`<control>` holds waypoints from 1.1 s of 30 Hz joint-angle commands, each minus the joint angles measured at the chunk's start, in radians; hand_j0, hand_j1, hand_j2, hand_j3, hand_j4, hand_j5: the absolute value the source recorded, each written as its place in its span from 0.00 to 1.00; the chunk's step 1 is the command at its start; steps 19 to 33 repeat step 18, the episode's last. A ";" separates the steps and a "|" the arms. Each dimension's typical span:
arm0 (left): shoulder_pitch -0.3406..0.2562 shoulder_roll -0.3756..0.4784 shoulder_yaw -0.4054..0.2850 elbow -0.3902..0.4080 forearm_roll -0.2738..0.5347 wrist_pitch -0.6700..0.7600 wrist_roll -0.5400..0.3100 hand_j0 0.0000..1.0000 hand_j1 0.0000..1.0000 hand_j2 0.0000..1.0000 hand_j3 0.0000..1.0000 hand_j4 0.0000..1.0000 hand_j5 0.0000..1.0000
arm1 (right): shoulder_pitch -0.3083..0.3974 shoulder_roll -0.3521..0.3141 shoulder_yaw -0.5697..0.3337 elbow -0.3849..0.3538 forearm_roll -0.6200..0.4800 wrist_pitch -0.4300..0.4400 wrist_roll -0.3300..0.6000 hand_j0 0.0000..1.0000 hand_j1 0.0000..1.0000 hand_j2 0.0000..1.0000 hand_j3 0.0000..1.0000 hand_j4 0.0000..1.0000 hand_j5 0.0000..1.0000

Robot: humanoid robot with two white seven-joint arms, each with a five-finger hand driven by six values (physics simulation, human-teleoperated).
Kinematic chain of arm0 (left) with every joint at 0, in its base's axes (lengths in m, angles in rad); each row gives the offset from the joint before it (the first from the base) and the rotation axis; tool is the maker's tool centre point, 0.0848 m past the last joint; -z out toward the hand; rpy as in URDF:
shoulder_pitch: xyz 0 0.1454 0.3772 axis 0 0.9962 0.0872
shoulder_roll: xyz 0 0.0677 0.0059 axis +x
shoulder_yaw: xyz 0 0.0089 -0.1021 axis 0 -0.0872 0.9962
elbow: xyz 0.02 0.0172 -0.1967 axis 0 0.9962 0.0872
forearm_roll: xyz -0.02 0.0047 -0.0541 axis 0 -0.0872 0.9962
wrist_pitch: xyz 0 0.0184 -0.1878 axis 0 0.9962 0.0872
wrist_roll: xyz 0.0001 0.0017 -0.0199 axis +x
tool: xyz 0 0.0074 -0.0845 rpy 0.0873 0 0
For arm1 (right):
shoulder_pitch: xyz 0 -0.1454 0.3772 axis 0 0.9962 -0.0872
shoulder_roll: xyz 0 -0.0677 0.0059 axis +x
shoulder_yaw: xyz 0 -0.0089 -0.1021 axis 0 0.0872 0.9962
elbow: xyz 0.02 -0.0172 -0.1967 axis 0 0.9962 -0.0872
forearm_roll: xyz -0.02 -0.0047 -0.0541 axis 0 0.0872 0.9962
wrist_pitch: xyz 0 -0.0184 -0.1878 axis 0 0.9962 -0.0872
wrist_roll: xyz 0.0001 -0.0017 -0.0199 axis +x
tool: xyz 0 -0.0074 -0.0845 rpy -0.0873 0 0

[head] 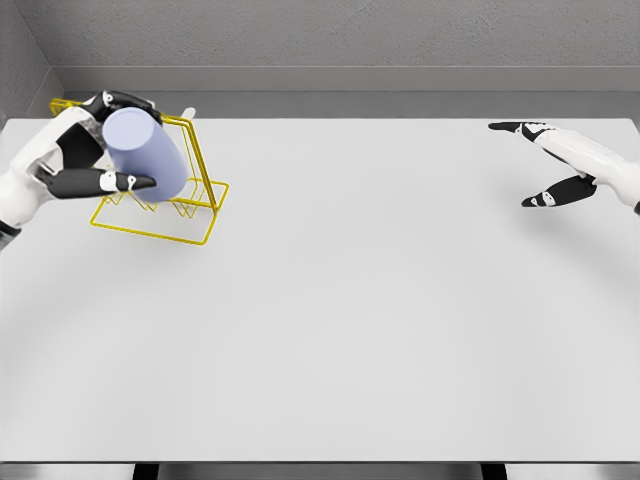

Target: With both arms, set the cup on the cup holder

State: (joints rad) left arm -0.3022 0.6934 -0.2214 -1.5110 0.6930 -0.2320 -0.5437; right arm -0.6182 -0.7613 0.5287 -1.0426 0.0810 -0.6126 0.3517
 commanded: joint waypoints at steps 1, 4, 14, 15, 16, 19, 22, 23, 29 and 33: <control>0.000 0.011 0.001 -0.003 0.000 -0.004 -0.001 0.95 0.95 0.95 0.95 0.95 0.95 | 0.000 -0.003 -0.001 -0.001 -0.007 0.002 0.000 1.00 1.00 1.00 1.00 1.00 1.00; 0.000 0.011 0.001 -0.006 0.002 -0.007 -0.001 0.99 0.99 0.99 0.99 0.99 0.99 | 0.000 -0.003 -0.003 -0.001 -0.007 0.002 0.000 1.00 1.00 1.00 1.00 1.00 1.00; 0.025 0.071 -0.004 -0.086 -0.003 -0.199 -0.067 1.00 1.00 1.00 1.00 1.00 1.00 | 0.000 -0.003 -0.003 -0.001 -0.007 0.002 0.000 1.00 1.00 1.00 1.00 1.00 1.00; 0.043 0.080 -0.009 -0.123 -0.015 -0.234 -0.067 1.00 1.00 1.00 1.00 1.00 1.00 | 0.000 -0.003 -0.003 -0.001 -0.007 0.002 0.000 1.00 1.00 1.00 1.00 1.00 1.00; 0.083 0.109 -0.009 -0.167 -0.065 -0.256 -0.067 1.00 1.00 1.00 1.00 1.00 1.00 | 0.000 -0.003 -0.003 -0.001 -0.007 0.002 0.000 1.00 1.00 1.00 1.00 1.00 1.00; 0.104 0.114 -0.015 -0.196 -0.116 -0.294 -0.067 1.00 1.00 1.00 1.00 1.00 1.00 | 0.000 -0.003 -0.003 -0.001 -0.007 0.002 0.000 1.00 1.00 1.00 1.00 1.00 1.00; 0.104 0.114 -0.015 -0.196 -0.116 -0.294 -0.067 1.00 1.00 1.00 1.00 1.00 1.00 | 0.000 -0.003 -0.003 -0.001 -0.007 0.002 0.000 1.00 1.00 1.00 1.00 1.00 1.00; 0.104 0.114 -0.015 -0.196 -0.116 -0.294 -0.067 1.00 1.00 1.00 1.00 1.00 1.00 | 0.000 -0.003 -0.003 -0.001 -0.007 0.002 0.000 1.00 1.00 1.00 1.00 1.00 1.00; 0.104 0.114 -0.015 -0.196 -0.116 -0.294 -0.067 1.00 1.00 1.00 1.00 1.00 1.00 | 0.000 -0.003 -0.003 -0.001 -0.007 0.002 0.000 1.00 1.00 1.00 1.00 1.00 1.00; 0.104 0.114 -0.015 -0.196 -0.116 -0.294 -0.067 1.00 1.00 1.00 1.00 1.00 1.00 | 0.000 -0.003 -0.003 -0.001 -0.007 0.002 0.000 1.00 1.00 1.00 1.00 1.00 1.00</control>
